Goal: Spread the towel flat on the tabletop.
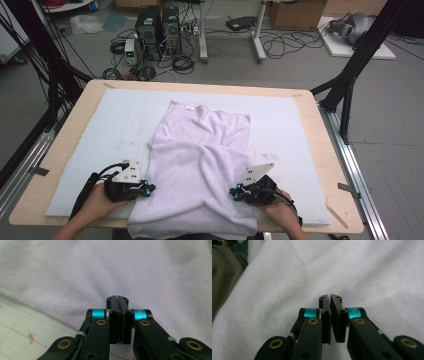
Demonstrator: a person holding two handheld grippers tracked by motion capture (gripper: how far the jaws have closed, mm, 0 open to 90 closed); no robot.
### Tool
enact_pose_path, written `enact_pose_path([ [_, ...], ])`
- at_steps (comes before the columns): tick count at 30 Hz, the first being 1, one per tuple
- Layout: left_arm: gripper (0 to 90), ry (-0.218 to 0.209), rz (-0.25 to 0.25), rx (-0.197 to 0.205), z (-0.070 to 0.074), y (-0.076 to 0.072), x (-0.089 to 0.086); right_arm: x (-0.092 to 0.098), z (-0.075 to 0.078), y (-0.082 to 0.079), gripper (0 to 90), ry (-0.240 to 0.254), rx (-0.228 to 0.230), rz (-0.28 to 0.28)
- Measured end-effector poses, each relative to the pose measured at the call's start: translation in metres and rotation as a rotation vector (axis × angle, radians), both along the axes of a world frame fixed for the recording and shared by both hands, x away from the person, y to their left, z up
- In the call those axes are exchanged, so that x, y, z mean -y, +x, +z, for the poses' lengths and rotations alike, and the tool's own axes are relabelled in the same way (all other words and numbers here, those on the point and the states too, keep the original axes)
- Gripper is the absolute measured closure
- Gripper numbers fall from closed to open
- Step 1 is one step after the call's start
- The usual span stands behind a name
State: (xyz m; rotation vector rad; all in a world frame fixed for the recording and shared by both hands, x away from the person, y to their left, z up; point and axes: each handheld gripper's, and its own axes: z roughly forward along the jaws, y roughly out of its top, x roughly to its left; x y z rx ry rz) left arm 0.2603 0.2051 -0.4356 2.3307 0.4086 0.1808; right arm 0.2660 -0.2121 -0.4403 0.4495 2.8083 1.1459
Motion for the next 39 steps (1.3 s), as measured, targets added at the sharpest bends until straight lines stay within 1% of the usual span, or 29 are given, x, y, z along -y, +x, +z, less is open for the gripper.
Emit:
enact_pose_path([
  [2, 88.5, -0.017, 0.001, -0.006, 0.002, -0.01, -0.006, 0.0, 0.002, -0.002, 87.9, -0.003, -0.014, 0.021],
  [3, 88.5, -0.016, -0.01, 0.002, 0.004, -0.016, -0.009, 0.001, 0.004, -0.005, 87.9, 0.001, -0.021, 0.03],
  [5, 88.5, -0.04, -0.029, 0.011, 0.012, -0.031, -0.014, 0.002, 0.011, -0.015, 87.9, 0.038, -0.024, 0.058],
  [7, 88.2, -0.06, -0.057, 0.023, 0.019, -0.042, -0.017, 0.005, 0.023, -0.028, 87.2, 0.116, -0.036, 0.106],
  [8, 87.4, -0.077, -0.058, 0.029, 0.022, -0.045, -0.018, 0.007, 0.028, -0.033, 85.2, 0.129, -0.028, 0.115],
  [9, 83.1, -0.081, -0.049, 0.038, 0.024, -0.045, -0.018, 0.007, 0.033, -0.036, 79.9, 0.125, -0.003, 0.097],
  [10, 75.9, -0.079, -0.037, 0.044, 0.025, -0.043, -0.016, 0.007, 0.035, -0.034, 75.5, 0.104, 0.011, 0.084],
  [12, 67.3, -0.07, -0.007, 0.053, 0.024, -0.033, -0.012, 0.007, 0.033, -0.028, 66.1, 0.068, 0.03, 0.033],
  [13, 64.2, -0.067, 0.011, 0.047, 0.02, -0.024, -0.009, 0.007, 0.03, -0.022, 63.1, 0.065, 0.02, 0.009],
  [15, 59.3, -0.051, 0.033, 0.026, 0.012, -0.012, -0.004, 0.005, 0.022, -0.011, 62.6, 0.061, -0.005, -0.017],
  [16, 59.3, -0.06, 0.041, 0.007, 0.008, -0.009, -0.001, 0.002, 0.016, -0.006, 62.5, 0.052, -0.017, -0.012],
  [17, 60.0, -0.041, 0.031, -0.009, 0.003, -0.005, 0.002, 0.0, 0.012, -0.004, 62.5, 0.037, -0.015, -0.008],
  [18, 64.8, -0.019, 0.017, -0.022, -0.001, -0.003, 0.005, -0.004, 0.006, -0.001, 63.3, 0.018, -0.024, -0.007],
  [19, 70.9, -0.017, 0.011, -0.019, -0.003, -0.003, 0.006, -0.007, 0.002, 0.0, 65.5, 0.0, -0.04, 0.002],
  [20, 74.7, -0.031, 0.009, -0.021, -0.003, -0.003, 0.005, -0.008, 0.0, 0.0, 69.4, -0.001, -0.036, 0.006],
  [21, 84.3, -0.027, 0.002, -0.025, -0.002, -0.003, 0.004, -0.008, 0.0, -0.001, 73.8, 0.006, -0.021, 0.003],
  [22, 86.0, -0.022, -0.002, -0.023, -0.002, -0.003, 0.003, -0.008, 0.0, 0.0, 83.4, 0.007, -0.028, 0.012],
  [23, 86.7, -0.025, -0.002, -0.029, -0.002, -0.005, 0.003, -0.008, 0.0, 0.0, 86.9, 0.013, -0.035, 0.024],
  [25, 87.3, -0.023, -0.02, -0.037, 0.0, -0.01, -0.001, -0.009, 0.0, -0.004, 88.2, 0.008, -0.022, 0.042],
  [27, 87.4, -0.049, -0.059, -0.048, 0.005, -0.024, -0.007, -0.009, 0.005, -0.011, 88.2, 0.035, -0.073, 0.103],
  [29, 87.1, -0.078, -0.085, -0.039, 0.013, -0.04, -0.015, -0.006, 0.016, -0.026, 87.1, 0.112, -0.071, 0.172],
  [30, 86.4, -0.078, -0.091, -0.029, 0.016, -0.042, -0.018, -0.003, 0.024, -0.033, 84.2, 0.123, -0.054, 0.171],
  [31, 84.4, -0.091, -0.079, -0.022, 0.018, -0.044, -0.02, -0.001, 0.027, -0.035, 81.5, 0.125, -0.044, 0.16],
  [32, 79.2, -0.098, -0.059, -0.017, 0.021, -0.043, -0.021, 0.001, 0.031, -0.035, 78.7, 0.114, -0.03, 0.14],
  [33, 71.4, -0.093, -0.017, 0.001, 0.022, -0.038, -0.021, 0.003, 0.032, -0.032, 71.7, 0.093, -0.009, 0.112],
  [34, 65.6, -0.093, 0.0, 0.004, 0.022, -0.034, -0.02, 0.006, 0.03, -0.026, 66.1, 0.073, 0.004, 0.05],
  [35, 63.7, -0.094, 0.014, 0.002, 0.02, -0.027, -0.019, 0.007, 0.028, -0.021, 65.2, 0.064, -0.007, 0.025],
  [37, 56.4, -0.071, 0.061, 0.004, 0.015, -0.016, -0.013, 0.008, 0.019, -0.009, 55.6, 0.042, 0.0, -0.047],
  [39, 53.1, -0.051, 0.076, -0.012, 0.009, -0.008, -0.01, 0.008, 0.011, -0.001, 53.6, 0.043, -0.007, -0.075],
])
